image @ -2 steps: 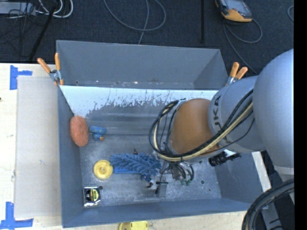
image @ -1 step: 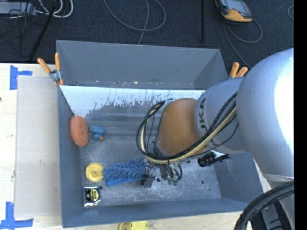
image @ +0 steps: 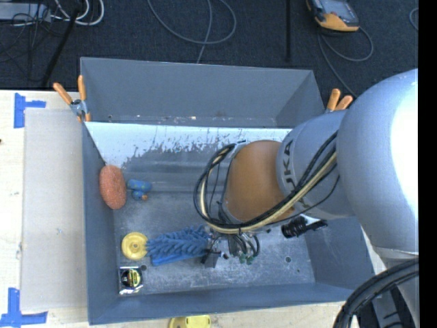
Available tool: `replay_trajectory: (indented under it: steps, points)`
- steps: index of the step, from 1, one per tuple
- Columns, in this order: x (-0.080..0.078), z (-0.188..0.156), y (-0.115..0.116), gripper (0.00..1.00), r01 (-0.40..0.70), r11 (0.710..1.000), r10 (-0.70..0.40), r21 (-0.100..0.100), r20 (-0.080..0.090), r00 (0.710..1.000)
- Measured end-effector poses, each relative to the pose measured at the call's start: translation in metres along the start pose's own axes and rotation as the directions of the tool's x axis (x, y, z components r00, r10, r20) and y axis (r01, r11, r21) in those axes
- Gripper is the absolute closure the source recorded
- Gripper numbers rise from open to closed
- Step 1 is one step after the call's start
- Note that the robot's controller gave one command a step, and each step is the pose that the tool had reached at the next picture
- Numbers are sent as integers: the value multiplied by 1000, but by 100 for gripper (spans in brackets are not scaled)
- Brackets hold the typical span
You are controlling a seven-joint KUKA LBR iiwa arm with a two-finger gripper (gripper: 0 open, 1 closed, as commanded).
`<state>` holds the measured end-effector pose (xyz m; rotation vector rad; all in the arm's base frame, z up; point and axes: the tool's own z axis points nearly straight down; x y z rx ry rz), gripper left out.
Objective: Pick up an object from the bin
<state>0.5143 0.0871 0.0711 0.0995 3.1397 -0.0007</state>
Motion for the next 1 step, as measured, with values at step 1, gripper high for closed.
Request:
replay_trajectory:
  steps: [1]
  points:
    - [-4, -147, 12, 100, 36, 999, -36, 0, 0, 999]
